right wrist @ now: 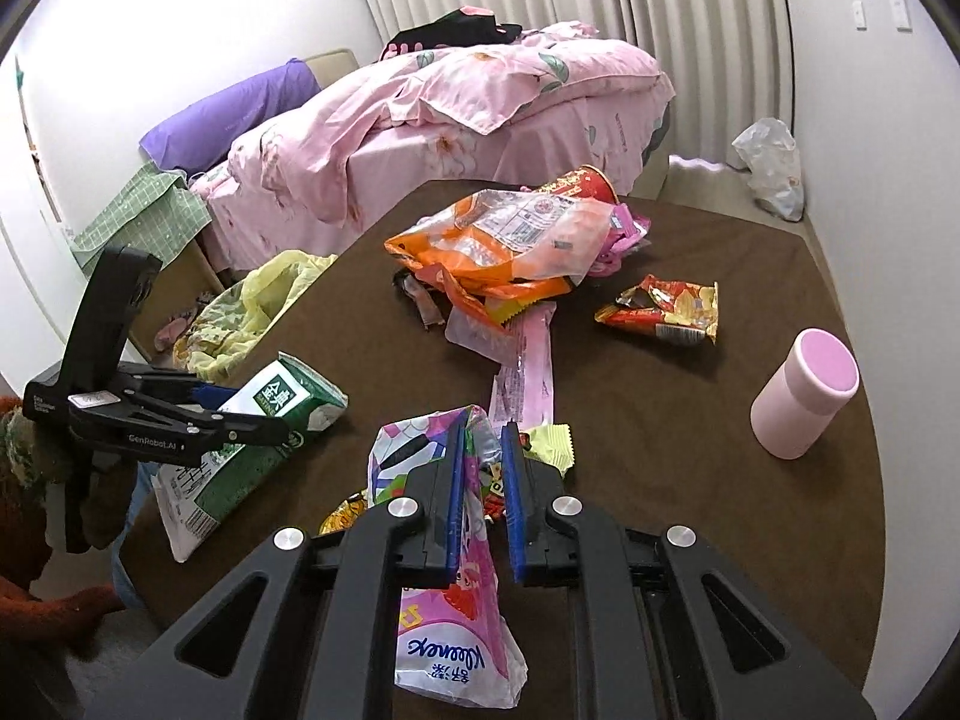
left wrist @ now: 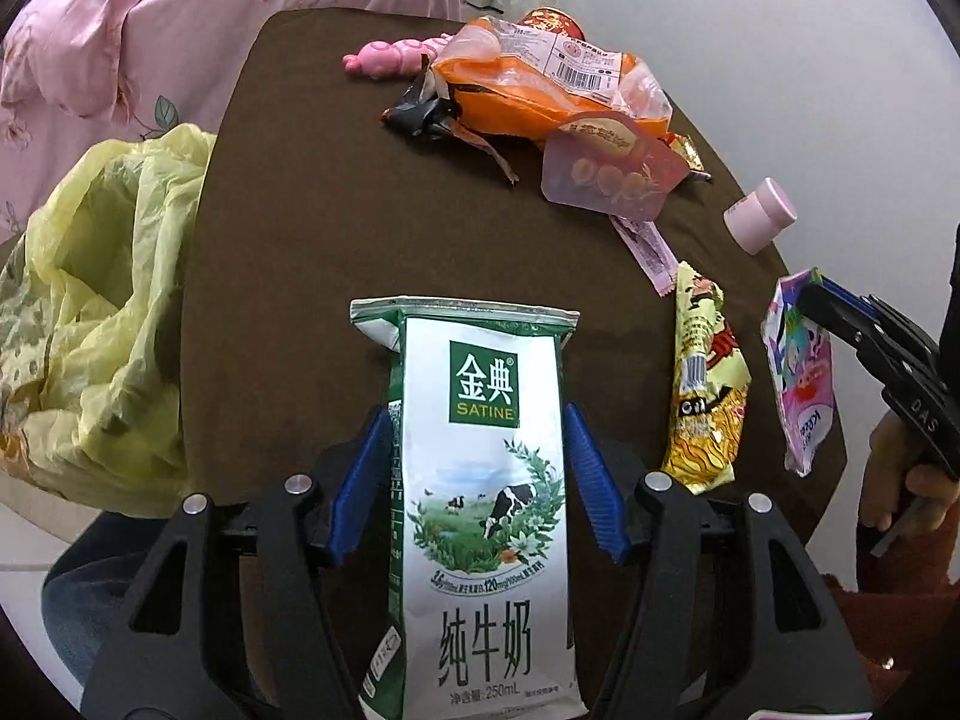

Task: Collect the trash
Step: 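Carry the milk carton and tissue pack to the trash bag and release both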

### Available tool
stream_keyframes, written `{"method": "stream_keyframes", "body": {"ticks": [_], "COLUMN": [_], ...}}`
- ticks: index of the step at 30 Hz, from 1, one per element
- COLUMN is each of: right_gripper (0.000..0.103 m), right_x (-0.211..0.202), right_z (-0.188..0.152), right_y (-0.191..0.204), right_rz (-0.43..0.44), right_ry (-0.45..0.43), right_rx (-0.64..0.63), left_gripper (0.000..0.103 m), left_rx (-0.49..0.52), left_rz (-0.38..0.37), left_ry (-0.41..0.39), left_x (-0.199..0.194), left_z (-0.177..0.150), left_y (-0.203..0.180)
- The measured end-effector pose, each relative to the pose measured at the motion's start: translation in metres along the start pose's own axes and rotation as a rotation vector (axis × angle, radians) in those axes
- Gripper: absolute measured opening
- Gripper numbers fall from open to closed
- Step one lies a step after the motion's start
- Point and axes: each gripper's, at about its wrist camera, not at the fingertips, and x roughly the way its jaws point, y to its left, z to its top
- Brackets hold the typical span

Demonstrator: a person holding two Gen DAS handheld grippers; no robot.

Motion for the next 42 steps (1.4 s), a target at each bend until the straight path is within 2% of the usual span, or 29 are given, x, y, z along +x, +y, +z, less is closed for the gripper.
{"method": "stream_keyframes", "body": {"ticks": [4,5,7,11,15,20,23,26,27,29,31,36,42], "right_gripper": [0.013,0.013,0.013,0.013,0.013,0.013,0.013,0.013,0.013,0.013,0.013,0.013,0.013], "right_x": [0.003,0.003,0.000,-0.008,-0.010,-0.008,-0.004,0.003,0.008,0.024,0.045,0.110,0.192], "right_z": [0.002,0.003,0.008,0.023,0.039,0.058,0.075,0.102,0.112,0.132,0.148,0.179,0.189], "right_y": [-0.001,0.000,0.004,0.013,0.025,0.046,0.060,0.083,0.094,0.117,0.137,0.191,0.232], "right_rz": [-0.001,-0.003,-0.010,-0.016,-0.003,0.020,0.053,0.098,0.108,0.147,0.182,0.249,0.269], "right_ry": [-0.002,-0.008,-0.027,-0.076,-0.114,-0.149,-0.162,-0.198,-0.214,-0.233,-0.229,-0.164,-0.077], "right_rx": [0.006,0.003,-0.014,-0.053,-0.083,-0.132,-0.149,-0.186,-0.203,-0.227,-0.236,-0.262,-0.277], "left_gripper": [0.056,0.053,0.051,0.051,0.051,0.050,0.050,0.050,0.050,0.050,0.050,0.050,0.050], "left_rx": [0.046,0.052,0.049,0.020,0.016,-0.026,-0.079,-0.134,-0.162,-0.206,-0.251,-0.364,-0.410], "left_rz": [0.059,0.074,0.077,0.025,0.027,0.049,0.083,0.178,0.221,0.259,0.274,0.251,0.193], "left_ry": [0.021,0.022,-0.016,-0.181,-0.327,-0.435,-0.530,-0.660,-0.710,-0.757,-0.775,-0.815,-0.784], "left_x": [0.007,0.008,-0.002,-0.048,-0.085,-0.114,-0.144,-0.180,-0.193,-0.204,-0.208,-0.201,-0.170], "left_z": [0.016,0.020,0.029,0.038,0.036,0.034,0.033,0.031,0.029,0.026,0.022,0.013,0.002], "left_y": [-0.009,-0.010,-0.011,-0.006,0.000,0.017,0.039,0.070,0.085,0.109,0.131,0.181,0.222]}}
